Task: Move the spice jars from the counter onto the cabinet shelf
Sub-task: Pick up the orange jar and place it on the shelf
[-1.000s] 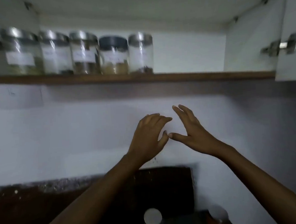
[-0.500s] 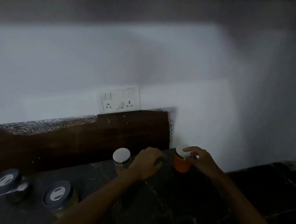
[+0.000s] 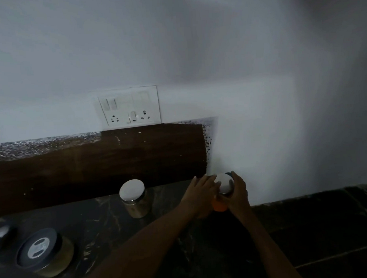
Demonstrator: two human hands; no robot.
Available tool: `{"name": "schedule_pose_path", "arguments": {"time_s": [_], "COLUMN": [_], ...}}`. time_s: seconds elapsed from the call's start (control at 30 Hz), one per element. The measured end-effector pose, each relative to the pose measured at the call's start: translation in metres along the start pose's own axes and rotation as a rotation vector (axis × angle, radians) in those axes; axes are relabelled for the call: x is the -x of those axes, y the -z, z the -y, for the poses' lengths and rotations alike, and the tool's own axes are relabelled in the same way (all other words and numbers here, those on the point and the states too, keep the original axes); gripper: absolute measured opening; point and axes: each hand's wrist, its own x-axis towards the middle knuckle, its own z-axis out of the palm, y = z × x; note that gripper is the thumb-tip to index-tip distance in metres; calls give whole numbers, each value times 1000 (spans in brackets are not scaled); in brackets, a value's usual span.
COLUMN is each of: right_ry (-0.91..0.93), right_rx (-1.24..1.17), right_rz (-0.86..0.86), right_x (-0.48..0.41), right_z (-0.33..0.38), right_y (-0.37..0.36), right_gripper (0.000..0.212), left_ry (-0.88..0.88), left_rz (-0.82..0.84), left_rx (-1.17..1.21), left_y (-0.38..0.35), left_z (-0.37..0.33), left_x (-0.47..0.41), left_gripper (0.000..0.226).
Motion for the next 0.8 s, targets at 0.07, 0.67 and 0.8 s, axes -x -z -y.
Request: {"name": "schedule_pose_path", "arguments": {"time_s": [0.07, 0.67, 0.8], "right_ry": [-4, -159, -99], "right_rx": [1, -191, -155], "right_rz": [0, 154, 309], "right_x": [-5, 23, 44], "right_z": [-4, 25, 68], "right_y": [-10, 9, 22], "right_gripper": [86, 67, 69], "left_ry": [-12, -251, -304], "left_rz": [2, -144, -235], "left_rx": [11, 131, 289], "left_y": [-5, 5, 18], "left_z": [1, 20, 25], "left_x": [-4, 52, 111], "left_gripper": [80, 124, 120]}}
